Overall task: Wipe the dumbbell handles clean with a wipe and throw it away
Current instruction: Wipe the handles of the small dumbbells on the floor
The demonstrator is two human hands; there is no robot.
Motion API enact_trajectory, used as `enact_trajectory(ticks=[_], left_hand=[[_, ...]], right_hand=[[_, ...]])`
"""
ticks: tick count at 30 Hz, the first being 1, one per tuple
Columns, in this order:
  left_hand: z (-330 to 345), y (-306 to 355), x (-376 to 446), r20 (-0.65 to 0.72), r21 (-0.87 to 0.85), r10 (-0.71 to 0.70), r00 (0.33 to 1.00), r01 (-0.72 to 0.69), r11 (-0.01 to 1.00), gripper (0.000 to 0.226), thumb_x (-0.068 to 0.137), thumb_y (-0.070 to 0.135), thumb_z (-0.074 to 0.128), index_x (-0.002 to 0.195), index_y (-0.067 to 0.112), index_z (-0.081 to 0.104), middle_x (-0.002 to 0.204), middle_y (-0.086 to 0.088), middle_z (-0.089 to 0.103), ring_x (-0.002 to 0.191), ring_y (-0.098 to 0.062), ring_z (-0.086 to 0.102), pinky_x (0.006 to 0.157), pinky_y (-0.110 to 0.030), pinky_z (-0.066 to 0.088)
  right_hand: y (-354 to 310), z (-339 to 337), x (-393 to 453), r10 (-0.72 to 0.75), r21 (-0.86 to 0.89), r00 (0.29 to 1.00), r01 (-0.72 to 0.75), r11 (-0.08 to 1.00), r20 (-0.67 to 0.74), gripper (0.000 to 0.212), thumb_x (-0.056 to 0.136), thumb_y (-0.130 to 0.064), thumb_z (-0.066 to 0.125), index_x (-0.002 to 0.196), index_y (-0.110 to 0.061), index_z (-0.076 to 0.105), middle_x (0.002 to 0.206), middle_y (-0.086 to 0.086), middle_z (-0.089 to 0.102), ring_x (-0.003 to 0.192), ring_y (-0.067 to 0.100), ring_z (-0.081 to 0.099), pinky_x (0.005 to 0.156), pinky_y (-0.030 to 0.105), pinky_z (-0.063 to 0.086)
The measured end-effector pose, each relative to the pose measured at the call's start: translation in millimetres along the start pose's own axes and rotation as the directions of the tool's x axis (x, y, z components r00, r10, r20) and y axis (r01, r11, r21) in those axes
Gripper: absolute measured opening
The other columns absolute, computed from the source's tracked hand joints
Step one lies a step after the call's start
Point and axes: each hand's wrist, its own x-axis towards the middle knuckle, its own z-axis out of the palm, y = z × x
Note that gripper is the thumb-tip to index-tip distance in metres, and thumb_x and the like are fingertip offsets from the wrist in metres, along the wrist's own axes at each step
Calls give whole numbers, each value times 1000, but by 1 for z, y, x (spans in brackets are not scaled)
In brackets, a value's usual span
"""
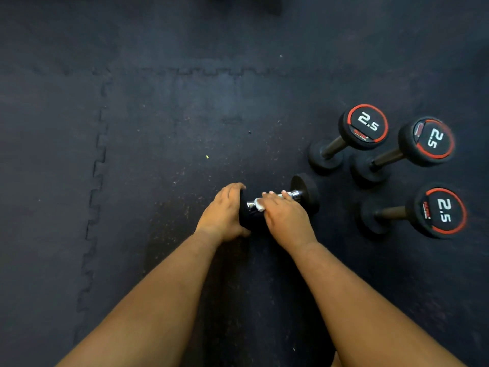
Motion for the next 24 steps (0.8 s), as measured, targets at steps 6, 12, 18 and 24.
enact_trajectory(ticks=[6,12,18,24], left_hand=[[-65,33,25,-70,-22,151,986,-153,988,107,53,34,92,146,18,41,143,1,43,135,-24,34,111,-29,32],[-127,96,66,-86,331,267,960,-225,916,115,44,70,59,147,23,41,143,-1,43,133,-30,31,108,-42,40],[-143,97,103,-140,491,212,967,-118,863,110,65,50,79,158,24,27,153,-3,32,140,-35,25,116,-47,32],[-127,90,114,-164,512,131,978,-29,858,108,86,51,67,164,21,-1,171,-6,-5,156,-36,-6,126,-54,2]], right_hand=[[-5,-46,27,360,258,919,-313,914,-159,27,87,-8,66,112,-18,71,105,1,74,96,25,68,79,37,55],[1,-67,57,453,312,878,-391,866,-158,24,90,-13,66,114,-14,69,111,5,71,102,29,65,80,40,53],[8,-72,78,484,410,859,-386,826,-166,34,94,-10,59,124,-21,70,124,-3,70,115,19,62,96,36,52],[11,-73,72,503,432,852,-403,807,-145,34,95,-12,58,124,-23,70,126,-5,69,116,17,63,97,36,53]])
